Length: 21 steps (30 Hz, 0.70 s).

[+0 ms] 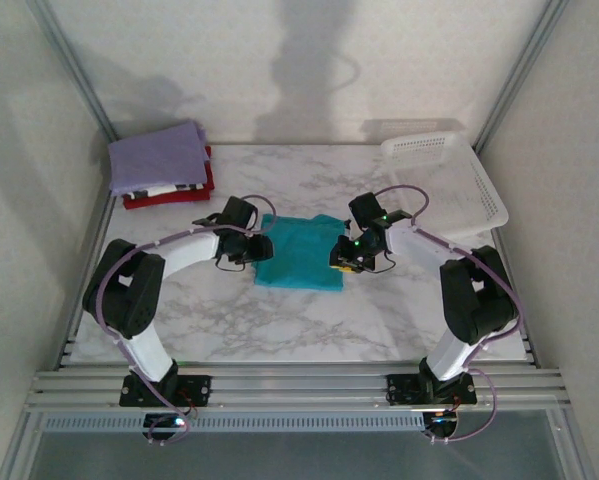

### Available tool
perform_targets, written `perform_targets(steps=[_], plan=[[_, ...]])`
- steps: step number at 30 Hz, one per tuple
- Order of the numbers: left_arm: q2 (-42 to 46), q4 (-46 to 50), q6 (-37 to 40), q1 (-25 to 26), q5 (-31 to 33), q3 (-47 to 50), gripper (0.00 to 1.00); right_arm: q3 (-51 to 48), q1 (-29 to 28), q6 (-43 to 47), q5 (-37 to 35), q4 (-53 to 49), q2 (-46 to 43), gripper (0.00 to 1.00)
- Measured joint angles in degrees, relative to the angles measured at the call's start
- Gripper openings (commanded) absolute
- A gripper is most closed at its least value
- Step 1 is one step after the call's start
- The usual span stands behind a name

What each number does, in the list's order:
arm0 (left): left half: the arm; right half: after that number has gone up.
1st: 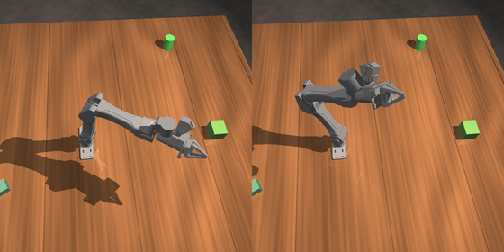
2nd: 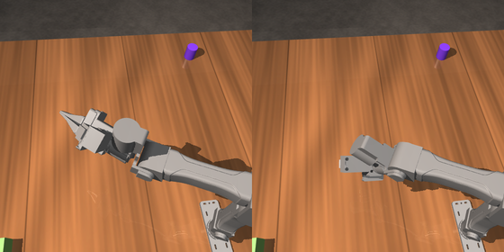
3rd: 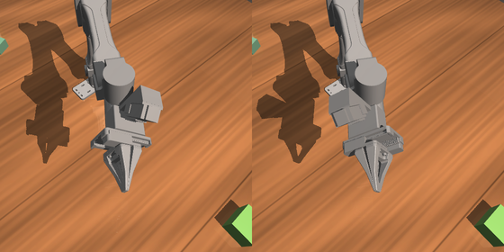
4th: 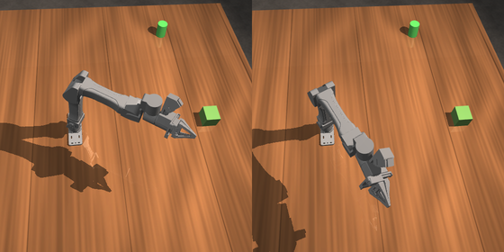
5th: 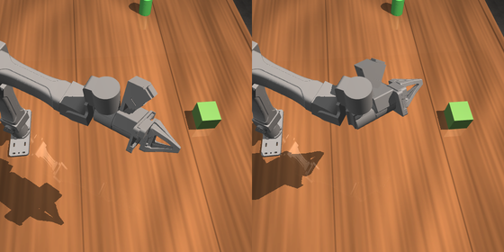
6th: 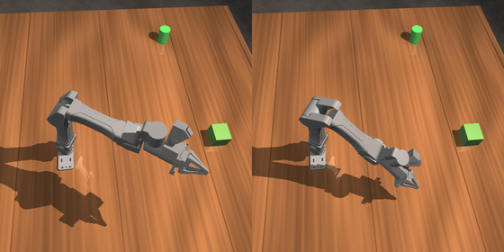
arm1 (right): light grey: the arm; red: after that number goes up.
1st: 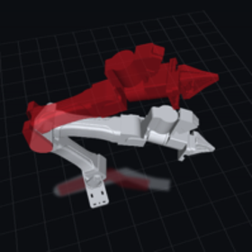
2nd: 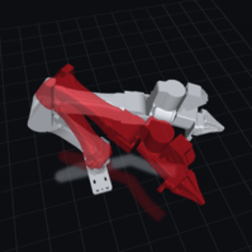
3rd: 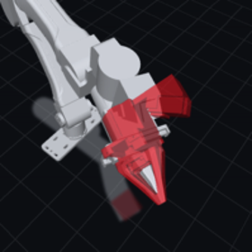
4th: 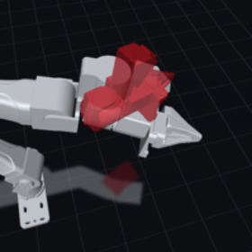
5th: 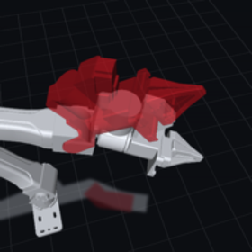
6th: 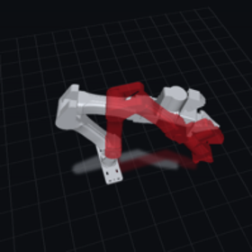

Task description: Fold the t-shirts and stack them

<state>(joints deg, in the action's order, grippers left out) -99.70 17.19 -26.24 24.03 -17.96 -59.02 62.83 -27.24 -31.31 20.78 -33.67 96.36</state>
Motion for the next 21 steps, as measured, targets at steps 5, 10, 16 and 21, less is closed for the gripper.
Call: perform_targets(steps=[5, 10, 16, 21], plan=[[-0.8, -0.6, -0.8, 1.5, 0.0, 0.0, 0.24, 0.0, 0.0, 0.0, 0.0, 0.0, 0.7, 0.24], [-1.0, -0.7, -1.2, 1.8, -0.2, 0.0, 0.04, -0.2, 0.0, 0.0, 0.1, 0.5, 1.5, 0.23], [-0.9, -4.7, -2.6, 1.4, -4.6, 0.5, 0.0, -0.6, 0.0, 0.0, 0.3, 1.6, 2.1, 0.23], [1.2, -11.0, -6.2, -0.4, -12.3, 4.9, 0.0, -2.0, 0.0, -0.2, 0.3, 2.8, 2.5, 0.23]])
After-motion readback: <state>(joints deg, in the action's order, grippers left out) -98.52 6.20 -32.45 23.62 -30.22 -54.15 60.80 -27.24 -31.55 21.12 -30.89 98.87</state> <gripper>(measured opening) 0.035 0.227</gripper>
